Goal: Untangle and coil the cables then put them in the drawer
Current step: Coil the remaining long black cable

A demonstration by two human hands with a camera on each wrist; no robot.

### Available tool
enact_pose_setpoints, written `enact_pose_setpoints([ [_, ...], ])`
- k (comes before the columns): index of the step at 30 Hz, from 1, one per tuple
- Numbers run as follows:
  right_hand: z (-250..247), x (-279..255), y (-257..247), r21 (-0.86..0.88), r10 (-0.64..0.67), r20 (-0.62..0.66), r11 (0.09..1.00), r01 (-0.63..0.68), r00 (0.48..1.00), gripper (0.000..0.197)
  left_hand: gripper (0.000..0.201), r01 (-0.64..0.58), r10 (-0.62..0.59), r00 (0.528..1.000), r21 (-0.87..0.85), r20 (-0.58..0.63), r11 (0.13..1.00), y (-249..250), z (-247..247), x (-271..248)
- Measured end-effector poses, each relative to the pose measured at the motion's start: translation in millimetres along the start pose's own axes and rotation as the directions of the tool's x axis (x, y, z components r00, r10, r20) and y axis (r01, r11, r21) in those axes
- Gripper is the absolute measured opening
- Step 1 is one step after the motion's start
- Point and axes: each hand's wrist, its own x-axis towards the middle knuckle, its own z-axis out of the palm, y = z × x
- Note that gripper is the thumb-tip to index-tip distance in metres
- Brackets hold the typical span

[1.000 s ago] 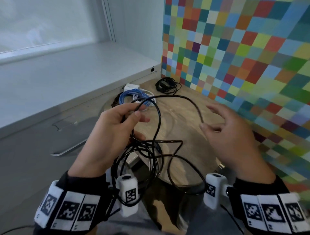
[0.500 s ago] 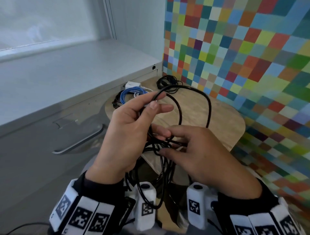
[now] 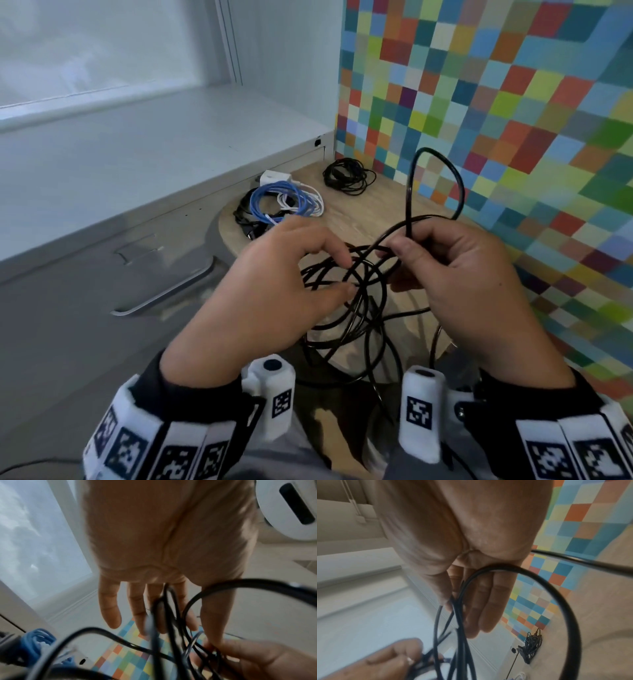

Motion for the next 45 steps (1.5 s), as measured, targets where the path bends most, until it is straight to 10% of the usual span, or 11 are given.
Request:
enact_pose_setpoints([
  [8,9.7,-4.4,-3.0,0.006,-0.097,0.142,0.995,0.097,0.985,0.013,0.006,-0.074,0.089,0.984,0.101,-0.153,0.992,-6.5,17.0,5.1],
  [17,-26.0,12.4,29.4,0.04,0.082,-0.268,0.996,-0.073,0.96,0.022,0.013,-0.113,-0.335,0.792,-0.662,-0.51,0.741,-28.7,-11.3,14.7],
  [29,-56.0,20.2,38.4,0.411,0.213,-0.536,0.911,0.032,0.817,0.025,0.027,-0.183,-0.557,0.663,-0.83,-0.5,0.527,-44.5,-30.1,10.1],
  [39,-39.7,9.3,27.1,-0.202,-0.175,-0.472,0.975,0.087,0.864,0.051,0.019,-0.27,-0.204,0.878,-0.8,-0.433,0.536,-9.9,-5.5,9.1],
  [42,-22.2,0.9,8.7,-0.303,-0.332,-0.277,0.921,0.247,0.902,0.035,0.026,-0.312,-0.093,0.909,-0.813,-0.406,0.492,2.9,2.7,5.8],
  [45,-7.9,-2.0,0.6,-0.263,-0.193,-0.045,0.949,0.175,0.98,0.063,0.026,-0.355,0.03,0.925,-0.835,-0.378,0.42,7.0,5.3,1.9],
])
